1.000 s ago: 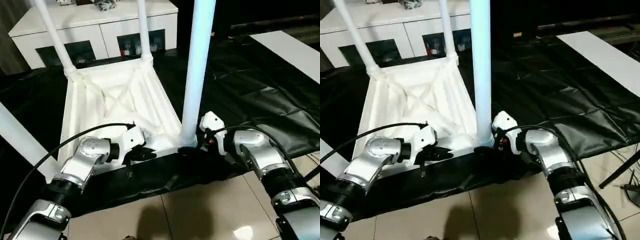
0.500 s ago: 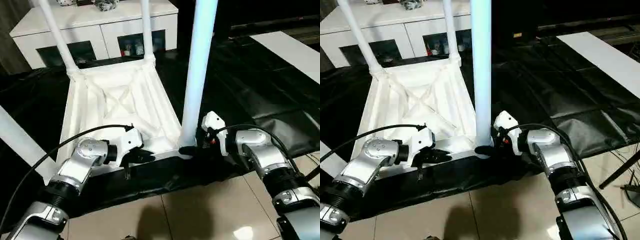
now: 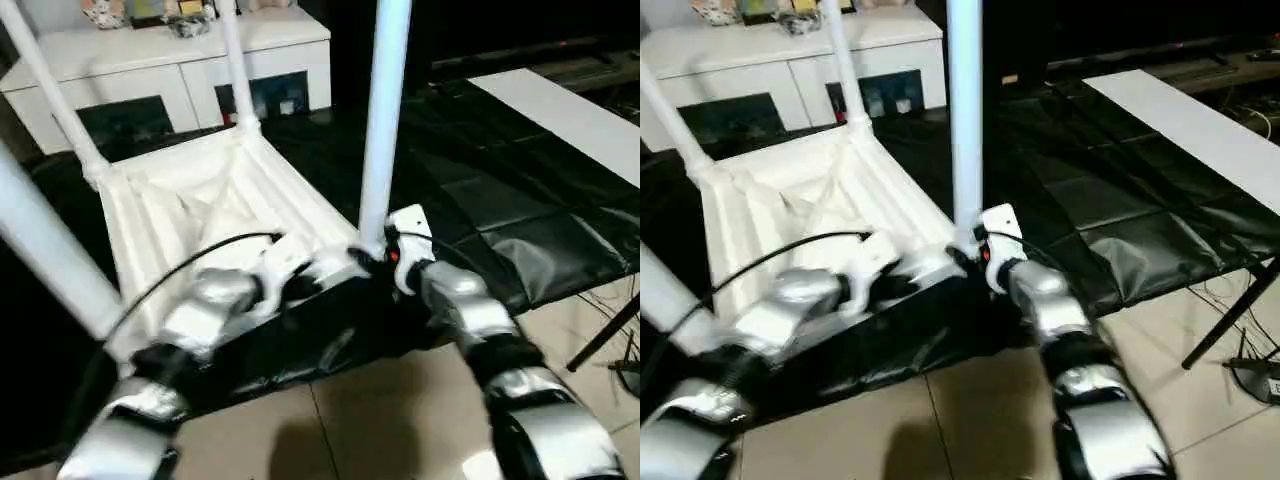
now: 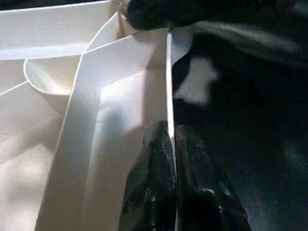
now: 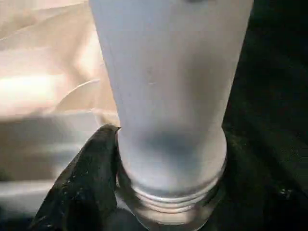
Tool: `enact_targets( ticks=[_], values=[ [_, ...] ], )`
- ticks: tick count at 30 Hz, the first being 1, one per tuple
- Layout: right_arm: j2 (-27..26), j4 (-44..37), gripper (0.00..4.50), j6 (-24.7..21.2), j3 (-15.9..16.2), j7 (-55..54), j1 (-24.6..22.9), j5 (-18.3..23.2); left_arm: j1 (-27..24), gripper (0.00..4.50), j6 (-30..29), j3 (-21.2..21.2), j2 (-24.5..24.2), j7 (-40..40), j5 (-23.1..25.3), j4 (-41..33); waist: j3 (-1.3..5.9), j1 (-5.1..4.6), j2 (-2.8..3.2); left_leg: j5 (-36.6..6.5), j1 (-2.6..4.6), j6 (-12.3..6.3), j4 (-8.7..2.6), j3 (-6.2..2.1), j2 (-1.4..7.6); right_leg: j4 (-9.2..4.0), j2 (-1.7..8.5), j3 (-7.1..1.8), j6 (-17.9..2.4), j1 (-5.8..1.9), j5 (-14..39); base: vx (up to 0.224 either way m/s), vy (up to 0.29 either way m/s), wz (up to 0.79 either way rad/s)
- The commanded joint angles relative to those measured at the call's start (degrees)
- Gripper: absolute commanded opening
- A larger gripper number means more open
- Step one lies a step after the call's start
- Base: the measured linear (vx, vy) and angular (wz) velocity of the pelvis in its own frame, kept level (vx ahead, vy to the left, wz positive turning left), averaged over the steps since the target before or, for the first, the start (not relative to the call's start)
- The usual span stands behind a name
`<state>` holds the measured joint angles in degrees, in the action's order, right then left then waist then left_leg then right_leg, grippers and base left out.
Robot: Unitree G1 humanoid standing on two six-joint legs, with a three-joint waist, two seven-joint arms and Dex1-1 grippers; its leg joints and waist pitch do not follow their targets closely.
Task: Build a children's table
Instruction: Rotate leg to tighten
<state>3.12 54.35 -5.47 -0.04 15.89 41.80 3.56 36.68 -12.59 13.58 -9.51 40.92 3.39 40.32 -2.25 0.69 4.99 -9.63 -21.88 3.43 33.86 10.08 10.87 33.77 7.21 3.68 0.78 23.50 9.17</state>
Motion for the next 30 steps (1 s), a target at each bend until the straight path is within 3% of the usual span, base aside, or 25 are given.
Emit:
enact_targets(
  ticks=[1,3,4,6,7,8,10,14,18,20,23,28,30],
  values=[
    [-4.74,5.02,2.74,-1.28,-0.78,-6.02,1.34,1.19,1.70,0.00,-0.08,-0.14,4.30,-5.99,-0.21,3.10,2.80,-0.35,-0.40,-30.33,1.77,0.79,-4.72,-0.63,0.57,-6.02,0.53,-0.27,-7.95,-1.05,31.71,0.000,0.000,0.00],
    [-6.56,8.32,2.74,-0.01,-1.05,-7.30,3.40,0.86,3.22,0.00,0.73,0.23,5.88,-9.49,1.72,5.36,2.89,-0.43,-0.31,-31.59,1.97,0.76,-4.88,-0.90,0.60,-6.30,0.56,0.11,-7.31,-1.18,31.99,0.000,0.000,0.00],
    [-7.02,8.82,2.74,0.53,-1.65,-6.61,3.87,1.42,3.54,0.00,1.12,0.68,6.09,-9.79,2.38,5.94,2.99,-0.46,-0.62,-31.78,1.76,0.48,-5.07,-1.01,0.71,-6.38,0.59,0.20,-7.17,-1.51,30.77,0.000,0.000,0.00],
    [-7.39,8.94,3.30,1.39,-2.55,-6.76,4.27,1.94,3.84,0.00,1.58,0.92,6.28,-9.85,2.74,6.62,2.84,-0.46,-0.76,-32.30,1.55,-0.07,-5.27,-0.98,0.72,-6.48,0.60,0.18,-7.12,-1.46,30.45,0.000,0.000,0.00],
    [-7.35,8.79,3.30,1.97,-2.46,-6.68,4.42,1.70,3.65,0.00,1.61,0.92,6.11,-9.52,2.69,6.39,2.94,-0.41,-0.55,-32.35,1.58,-0.12,-5.35,-1.06,0.75,-6.37,0.68,0.13,-7.24,-1.56,30.01,0.000,0.000,0.00],
    [-7.27,8.59,3.54,2.50,-2.36,-6.59,4.52,1.50,3.43,0.00,1.73,0.96,5.85,-9.21,2.70,6.06,2.98,-0.43,-0.71,-32.20,1.46,-0.23,-5.44,-1.07,0.81,-6.33,0.74,0.10,-7.35,-1.67,29.49,0.000,0.000,0.00],
    [-6.84,8.48,3.69,4.46,-2.22,-5.80,5.14,0.78,2.66,0.00,3.03,0.94,4.50,-7.37,2.72,5.12,3.05,-0.64,-0.85,-31.27,0.66,-0.47,-5.76,-1.28,0.88,-6.02,0.88,0.18,-7.58,-2.24,27.92,0.000,0.000,0.00],
    [-6.11,8.20,3.97,5.11,-1.64,-3.11,5.27,0.39,1.85,0.00,4.20,0.91,3.26,-5.40,2.55,4.19,2.96,-0.72,-0.95,-31.64,0.86,-0.94,-5.58,-1.08,0.75,-6.27,1.03,0.06,-7.76,-1.91,29.17,0.000,0.000,0.00],
    [-0.65,1.66,3.97,5.88,4.37,11.54,1.62,-2.69,-1.03,0.00,6.62,0.88,-1.02,1.15,1.59,1.50,3.08,-0.55,-1.26,-29.38,0.38,-1.85,-5.60,-0.92,0.81,-6.09,1.05,-0.04,-7.93,-2.34,27.78,0.000,0.000,0.00],
    [2.29,-1.80,3.97,6.16,5.90,16.57,-0.25,-2.85,-2.11,0.00,7.42,0.83,-2.68,4.06,0.74,0.30,3.24,-0.21,-1.37,-27.40,0.63,-2.51,-5.49,-0.60,1.00,-5.99,1.07,-0.40,-8.79,-2.23,25.68,0.000,0.000,0.00],
    [7.41,-7.05,3.97,6.98,7.49,25.31,-2.83,-2.36,-4.47,0.00,10.34,1.13,-5.51,12.27,-2.09,-3.24,3.36,0.46,-1.27,-23.26,0.34,-3.69,-5.39,-0.28,1.36,-5.24,1.00,-0.55,-11.44,-2.60,20.43,0.000,0.000,0.00],
    [13.84,-13.75,3.97,7.18,9.54,38.30,-5.67,-0.37,-7.84,0.00,8.87,2.48,-10.14,23.59,-5.90,-10.84,3.51,1.84,-0.96,-21.47,0.95,-4.08,-4.96,0.35,1.83,-4.44,0.66,-1.07,-13.72,-2.03,16.35,0.011,-0.004,0.02],
    [15.94,-15.51,3.97,6.57,10.14,43.06,-6.24,0.32,-8.69,0.00,7.64,2.56,-11.62,26.98,-7.48,-13.32,3.98,2.40,-0.94,-18.06,0.96,-4.42,-4.58,0.53,1.81,-3.62,0.61,-1.17,-15.15,-2.32,11.35,0.075,-0.015,0.11]
  ],
)
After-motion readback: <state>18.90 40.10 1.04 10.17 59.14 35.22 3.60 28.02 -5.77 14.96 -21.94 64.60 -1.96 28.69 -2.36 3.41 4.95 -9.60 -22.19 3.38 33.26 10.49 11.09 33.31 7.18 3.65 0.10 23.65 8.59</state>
